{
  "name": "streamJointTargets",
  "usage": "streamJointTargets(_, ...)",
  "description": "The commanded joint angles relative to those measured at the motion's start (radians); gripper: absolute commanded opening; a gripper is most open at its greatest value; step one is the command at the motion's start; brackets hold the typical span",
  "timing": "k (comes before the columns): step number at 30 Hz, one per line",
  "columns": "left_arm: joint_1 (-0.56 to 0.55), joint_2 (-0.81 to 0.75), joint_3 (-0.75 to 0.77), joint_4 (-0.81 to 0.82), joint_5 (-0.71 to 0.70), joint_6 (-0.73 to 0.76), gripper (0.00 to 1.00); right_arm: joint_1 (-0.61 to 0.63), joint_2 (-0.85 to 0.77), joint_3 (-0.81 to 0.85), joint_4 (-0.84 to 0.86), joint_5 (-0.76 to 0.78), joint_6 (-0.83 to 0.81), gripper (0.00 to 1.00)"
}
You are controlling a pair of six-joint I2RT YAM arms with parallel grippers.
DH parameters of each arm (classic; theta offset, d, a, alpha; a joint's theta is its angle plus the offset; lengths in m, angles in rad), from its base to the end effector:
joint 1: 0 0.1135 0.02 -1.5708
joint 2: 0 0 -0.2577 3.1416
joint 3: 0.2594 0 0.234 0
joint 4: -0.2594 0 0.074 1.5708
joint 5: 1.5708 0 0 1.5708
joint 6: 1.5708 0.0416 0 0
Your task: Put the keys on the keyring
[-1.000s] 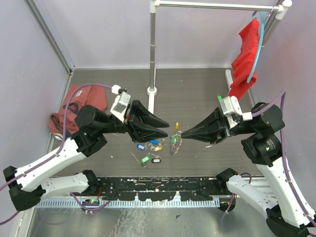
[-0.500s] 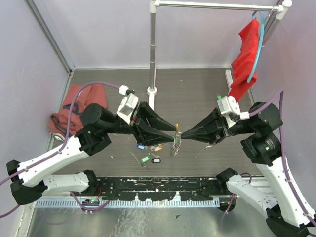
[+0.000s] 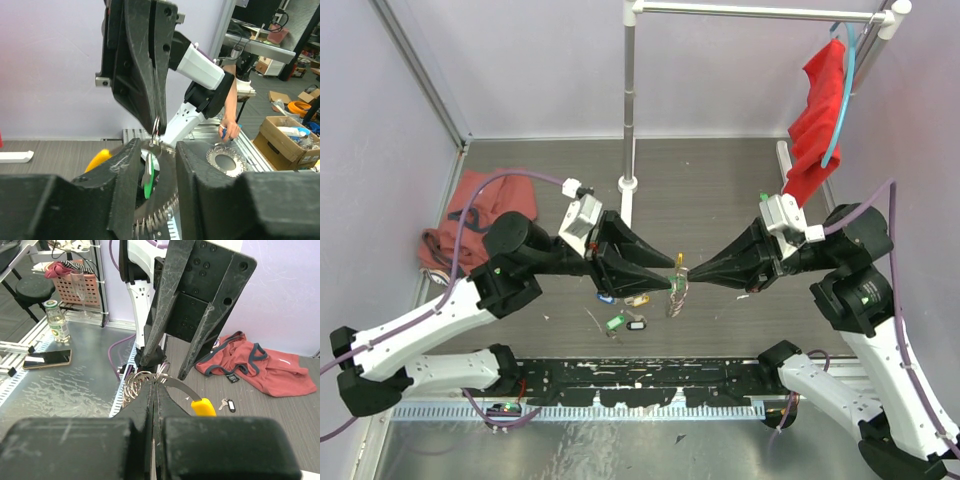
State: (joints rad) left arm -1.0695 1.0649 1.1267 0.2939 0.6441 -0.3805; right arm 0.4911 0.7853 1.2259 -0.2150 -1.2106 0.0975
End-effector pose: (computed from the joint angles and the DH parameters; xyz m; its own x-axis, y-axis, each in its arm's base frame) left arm 0.0827 -0.2029 0.4502 -0.2055 -0.2429 -0.9480 0.9644 -0.2150 -0.1540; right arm 0.0726 0.0830 0.4663 0.1018 0.0934 -0.9904 -0.9851 -0.1290 -0.1135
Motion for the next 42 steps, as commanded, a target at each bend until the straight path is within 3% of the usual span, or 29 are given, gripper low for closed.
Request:
streamJointTargets(1, -0.004, -0.088, -0.058, -0.04, -0.049, 0.026, 0.45, 0.001, -0.011, 0.069, 0.0, -0.002, -0.032, 0.01)
streamJointTargets(7, -0.004, -0.14, -0.098, -0.076, -0.09, 0.024, 0.47, 0.001, -0.006, 0.082, -0.003, -0.006, -0.035, 0.01)
streamJointTargets(32, -0.007, -0.032, -0.066, 0.004, -0.036, -0.02, 0.46, 0.001, -0.001, 0.071, -0.011, 0.009, -0.04, 0.01)
streamJointTargets(42, -0.007, -0.18, -0.079, -0.202, -0.291, 0.096, 0.45, 0.002, 0.004, 0.109, -0.141, 0.083, -0.131, 0.01)
